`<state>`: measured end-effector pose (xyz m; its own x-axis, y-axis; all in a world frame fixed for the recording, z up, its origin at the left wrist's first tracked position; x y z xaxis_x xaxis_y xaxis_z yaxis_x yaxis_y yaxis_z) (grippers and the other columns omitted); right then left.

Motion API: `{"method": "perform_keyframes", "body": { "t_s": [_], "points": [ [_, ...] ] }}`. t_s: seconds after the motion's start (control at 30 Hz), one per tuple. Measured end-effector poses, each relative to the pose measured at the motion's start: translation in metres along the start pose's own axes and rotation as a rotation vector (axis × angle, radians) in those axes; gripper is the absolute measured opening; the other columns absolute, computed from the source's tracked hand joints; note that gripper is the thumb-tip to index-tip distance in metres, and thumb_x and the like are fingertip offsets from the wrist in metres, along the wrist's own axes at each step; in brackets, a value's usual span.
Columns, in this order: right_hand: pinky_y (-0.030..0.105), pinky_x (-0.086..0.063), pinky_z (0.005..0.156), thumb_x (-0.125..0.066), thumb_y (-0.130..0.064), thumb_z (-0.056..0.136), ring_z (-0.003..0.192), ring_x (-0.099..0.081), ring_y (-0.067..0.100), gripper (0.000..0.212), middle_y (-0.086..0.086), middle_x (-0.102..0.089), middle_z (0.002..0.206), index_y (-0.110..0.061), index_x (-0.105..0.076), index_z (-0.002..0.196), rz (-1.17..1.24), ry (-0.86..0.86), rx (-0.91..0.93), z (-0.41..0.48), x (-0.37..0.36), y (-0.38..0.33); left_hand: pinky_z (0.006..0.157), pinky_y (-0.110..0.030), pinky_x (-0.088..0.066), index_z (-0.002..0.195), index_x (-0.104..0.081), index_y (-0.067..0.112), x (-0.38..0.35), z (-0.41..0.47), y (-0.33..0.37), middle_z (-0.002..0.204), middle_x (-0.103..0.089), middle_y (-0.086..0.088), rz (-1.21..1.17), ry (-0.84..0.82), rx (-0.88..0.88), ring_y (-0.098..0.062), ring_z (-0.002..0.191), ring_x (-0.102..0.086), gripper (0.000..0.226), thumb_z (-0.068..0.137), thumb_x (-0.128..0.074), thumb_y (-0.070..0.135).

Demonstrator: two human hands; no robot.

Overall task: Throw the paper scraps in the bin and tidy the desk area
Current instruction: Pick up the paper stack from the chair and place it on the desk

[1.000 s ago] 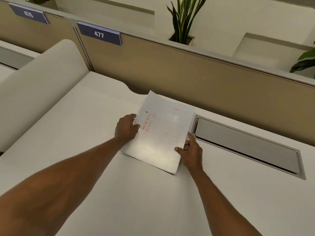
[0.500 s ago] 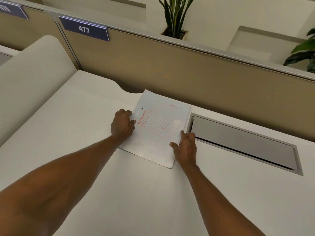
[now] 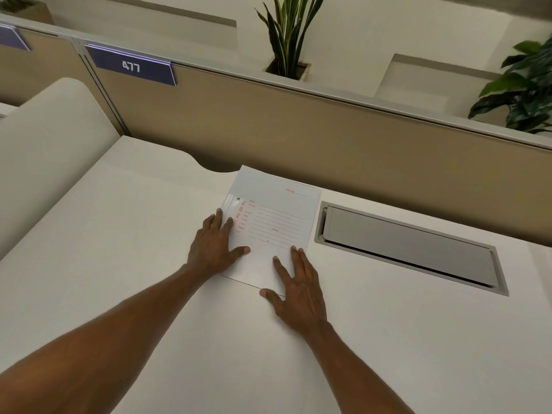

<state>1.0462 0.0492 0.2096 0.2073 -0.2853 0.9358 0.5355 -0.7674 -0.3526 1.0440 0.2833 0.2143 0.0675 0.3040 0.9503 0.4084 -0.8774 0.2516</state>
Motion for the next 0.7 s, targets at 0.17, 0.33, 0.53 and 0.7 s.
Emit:
{"method": "perform_keyframes", "body": {
  "t_s": [0.17,0.33,0.53,0.7],
  "points": [
    [0.043,-0.013,0.13,-0.039,-0.065,0.099,0.161,0.002,0.024,0.07,0.007,-0.003,0.173,-0.032,-0.03,0.16,0.007,-0.056,-0.053,0.007,-0.004,0.004,0.124,-0.057,-0.033,0.166,-0.022,0.018,-0.003,0.003,0.002,0.178,-0.005,-0.011,-0.009,-0.035,0.002,-0.036,0.163,-0.012,0.102,0.089,-0.058,0.076],
    [0.04,-0.013,0.131,-0.04,-0.065,0.099,0.161,0.004,0.02,0.071,0.003,-0.002,0.174,-0.033,-0.029,0.161,0.035,-0.103,-0.058,0.011,-0.003,0.012,0.126,-0.056,-0.03,0.165,-0.019,0.016,-0.004,0.008,0.007,0.177,-0.005,-0.014,-0.008,-0.04,0.008,-0.039,0.163,-0.013,0.103,0.09,-0.06,0.074],
    [0.039,-0.015,0.128,-0.041,-0.063,0.098,0.16,-0.004,0.023,0.071,0.006,-0.011,0.172,-0.029,-0.031,0.159,0.041,-0.107,-0.106,-0.014,0.007,0.019,0.124,-0.054,-0.034,0.151,-0.039,0.005,0.01,-0.022,0.003,0.171,-0.02,-0.023,-0.009,0.068,-0.011,-0.04,0.16,-0.015,0.084,0.094,-0.065,0.061],
    [0.036,-0.031,0.123,-0.043,-0.059,0.097,0.155,-0.016,0.021,0.068,0.004,-0.024,0.165,-0.026,-0.036,0.156,0.016,-0.104,-0.117,-0.075,0.01,0.01,0.115,-0.047,-0.042,0.126,-0.065,0.009,0.012,-0.084,0.002,0.153,-0.047,-0.016,0.0,0.085,-0.055,-0.036,0.152,-0.03,0.048,0.094,-0.07,0.044]
  ]
}}
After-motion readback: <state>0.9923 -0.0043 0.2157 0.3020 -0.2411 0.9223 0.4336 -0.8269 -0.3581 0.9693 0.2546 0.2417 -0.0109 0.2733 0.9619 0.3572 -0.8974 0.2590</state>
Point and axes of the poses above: each hand's wrist, its own z-axis towards the middle knuckle, its own x-axis out of the back of the hand, y = z × x, the point moved 10 cm from there along z, towards the middle knuckle
